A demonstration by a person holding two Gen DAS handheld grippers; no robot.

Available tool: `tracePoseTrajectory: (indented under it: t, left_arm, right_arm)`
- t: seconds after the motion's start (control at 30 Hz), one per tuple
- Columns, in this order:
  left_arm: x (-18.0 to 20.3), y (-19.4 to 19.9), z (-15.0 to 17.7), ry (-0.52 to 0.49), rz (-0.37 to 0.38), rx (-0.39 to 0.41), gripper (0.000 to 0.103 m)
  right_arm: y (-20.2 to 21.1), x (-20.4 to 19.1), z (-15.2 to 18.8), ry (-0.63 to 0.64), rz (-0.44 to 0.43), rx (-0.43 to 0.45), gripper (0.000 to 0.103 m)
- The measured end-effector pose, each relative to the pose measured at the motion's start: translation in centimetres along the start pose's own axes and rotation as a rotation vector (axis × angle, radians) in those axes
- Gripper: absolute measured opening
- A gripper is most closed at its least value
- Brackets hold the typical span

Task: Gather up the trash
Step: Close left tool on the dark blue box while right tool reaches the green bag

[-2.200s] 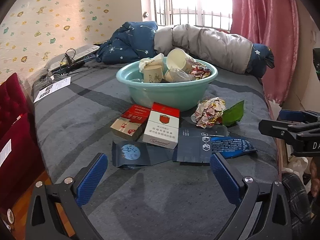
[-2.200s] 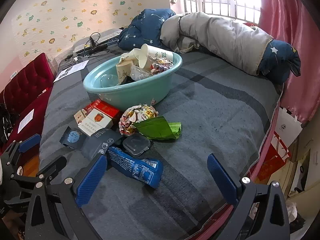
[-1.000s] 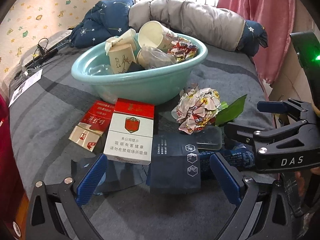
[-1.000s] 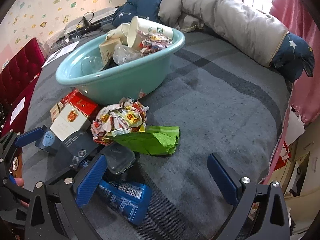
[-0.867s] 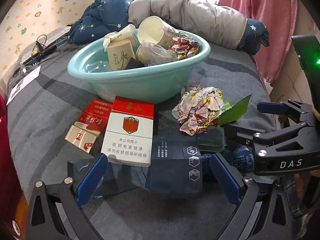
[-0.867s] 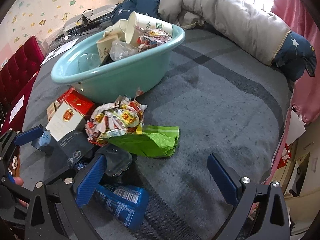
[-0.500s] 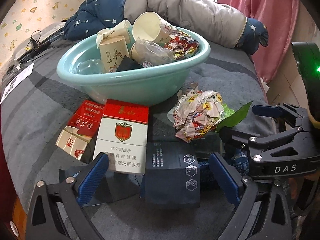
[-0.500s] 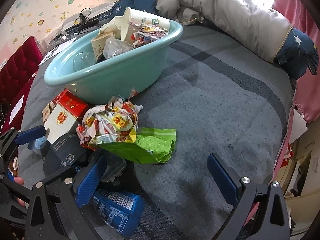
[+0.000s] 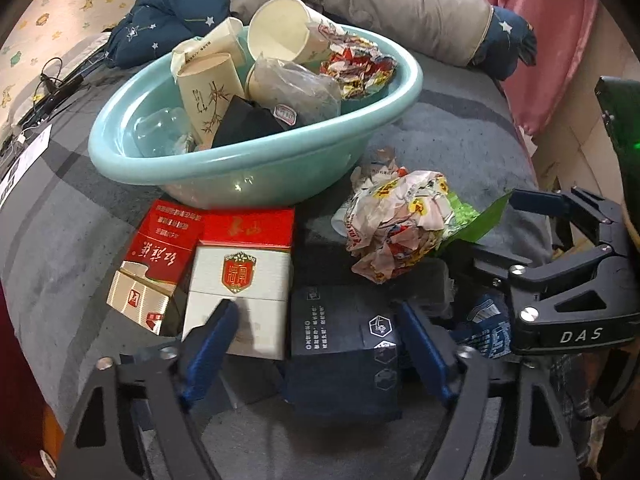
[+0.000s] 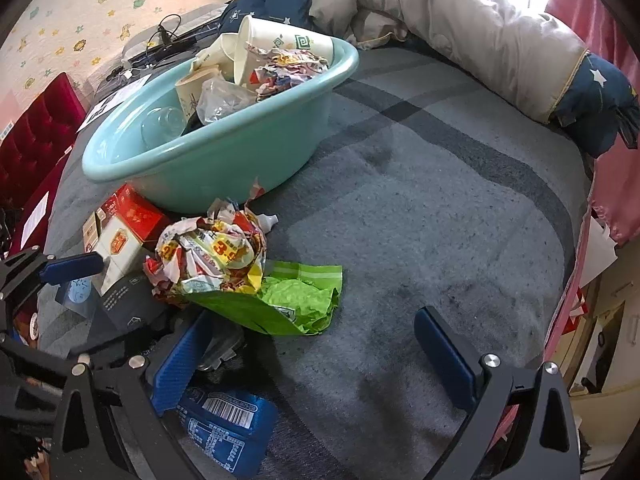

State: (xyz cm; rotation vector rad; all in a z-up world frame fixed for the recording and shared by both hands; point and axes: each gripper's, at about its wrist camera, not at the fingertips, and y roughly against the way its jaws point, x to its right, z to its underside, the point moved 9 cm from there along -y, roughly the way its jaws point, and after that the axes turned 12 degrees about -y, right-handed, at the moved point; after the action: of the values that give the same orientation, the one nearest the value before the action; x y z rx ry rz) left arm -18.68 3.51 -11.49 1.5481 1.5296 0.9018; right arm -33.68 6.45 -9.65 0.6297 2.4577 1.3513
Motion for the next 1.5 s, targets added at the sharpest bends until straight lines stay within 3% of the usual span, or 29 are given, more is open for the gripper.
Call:
tracePoseTrajectory:
  t: [0.33,0.5,1.03,1.5]
  left_arm:
    - [0.1,-0.4,0.2,-0.011,0.023,-0.029,0.082]
    - [0.5,0.0,-0.1,-0.01,0.059,-0.015,0.057]
    - [-0.3,1.1,0.3,0.053,0.103,0.033,0.057]
    - [-0.6,3.0,-0.4,0.071,0.099,0.09,0.057]
  right_arm:
    - [-0.9,-0.2,0.3,0.024,-0.007,-0.024,0.103]
    - [-1.1,-0.3,0.3,0.021,-0.011,-0.026,0.103]
    - [-0.6,-1.5,-0.2,0.026,-0.011,-0.019,0.103]
    - [-0.8,-2.4,-0.2,0.04,-0.021,-0.021,0.103]
